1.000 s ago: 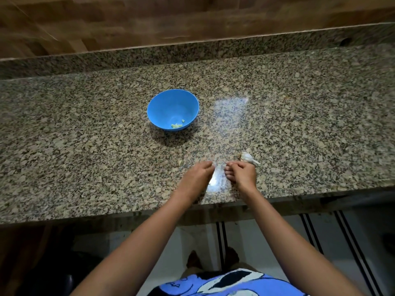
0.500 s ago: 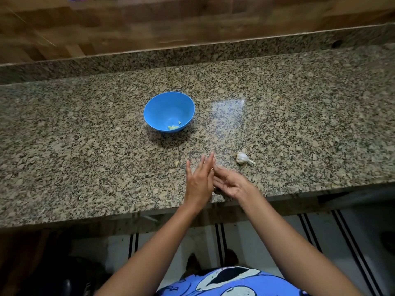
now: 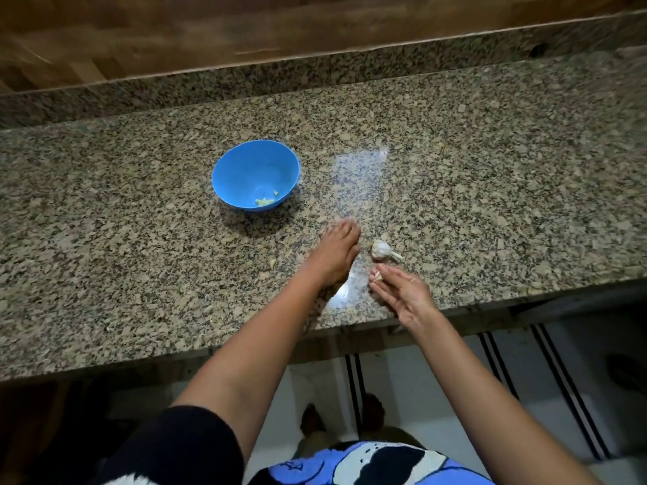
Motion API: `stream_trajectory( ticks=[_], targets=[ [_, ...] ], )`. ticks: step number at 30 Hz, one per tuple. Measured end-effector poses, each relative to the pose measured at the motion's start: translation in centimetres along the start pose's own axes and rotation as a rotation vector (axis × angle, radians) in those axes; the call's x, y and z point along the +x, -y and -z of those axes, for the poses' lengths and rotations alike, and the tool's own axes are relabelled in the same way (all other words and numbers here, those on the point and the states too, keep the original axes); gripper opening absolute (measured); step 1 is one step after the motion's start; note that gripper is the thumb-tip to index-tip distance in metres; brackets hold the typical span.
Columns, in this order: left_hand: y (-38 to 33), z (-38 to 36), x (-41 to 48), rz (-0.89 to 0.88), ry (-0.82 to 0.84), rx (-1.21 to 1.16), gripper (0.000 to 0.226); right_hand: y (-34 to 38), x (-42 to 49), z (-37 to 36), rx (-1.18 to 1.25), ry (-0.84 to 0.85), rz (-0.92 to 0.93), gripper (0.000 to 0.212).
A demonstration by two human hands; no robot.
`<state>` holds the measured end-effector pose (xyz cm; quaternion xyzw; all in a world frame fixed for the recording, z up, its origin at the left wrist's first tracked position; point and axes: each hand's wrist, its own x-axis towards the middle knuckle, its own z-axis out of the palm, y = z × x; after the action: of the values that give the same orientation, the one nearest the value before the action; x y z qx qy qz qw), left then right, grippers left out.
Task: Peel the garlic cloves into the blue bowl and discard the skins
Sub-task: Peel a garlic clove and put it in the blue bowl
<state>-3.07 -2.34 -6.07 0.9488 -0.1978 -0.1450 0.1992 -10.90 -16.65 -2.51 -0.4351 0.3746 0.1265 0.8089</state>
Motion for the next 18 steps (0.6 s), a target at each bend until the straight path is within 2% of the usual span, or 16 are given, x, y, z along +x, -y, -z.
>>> stream_trajectory(
  ticks=[3,7,10,14,16,18],
  targets=[
    [0.5,-0.8,-2.8,-0.057,-0.086,0.004,0.05,0.3,0.2,0.5,0.025,0.003,0.008,0.019],
    [2.1,-1.8,-8.8,-0.163,-0.289,0.096,0.041,0.2,0.0,-0.2,0.01,0.042,0.009,0.017],
    [3.0,-1.8,-11.3,-0.151,-0.343,0.11,0.037,-0.2,-0.3,-1.3,-0.008,0.067,-0.005,0.014],
    [3.3,-1.8,-12.5,-0.131,-0.365,0.188,0.045,-0.8,-0.5,-2.5,-0.04,0.117,-0.038,0.017],
    [2.8,-1.4,-12.2,-0.106,-0.35,0.184,0.029,-1.0,-0.6,-2.6,-0.054,0.128,-0.041,0.017],
    [1.7,-0.6,-11.4,0.054,-0.398,-0.023,0.007,-1.1,-0.7,-2.5,-0.06,0.131,-0.047,0.018]
  ],
)
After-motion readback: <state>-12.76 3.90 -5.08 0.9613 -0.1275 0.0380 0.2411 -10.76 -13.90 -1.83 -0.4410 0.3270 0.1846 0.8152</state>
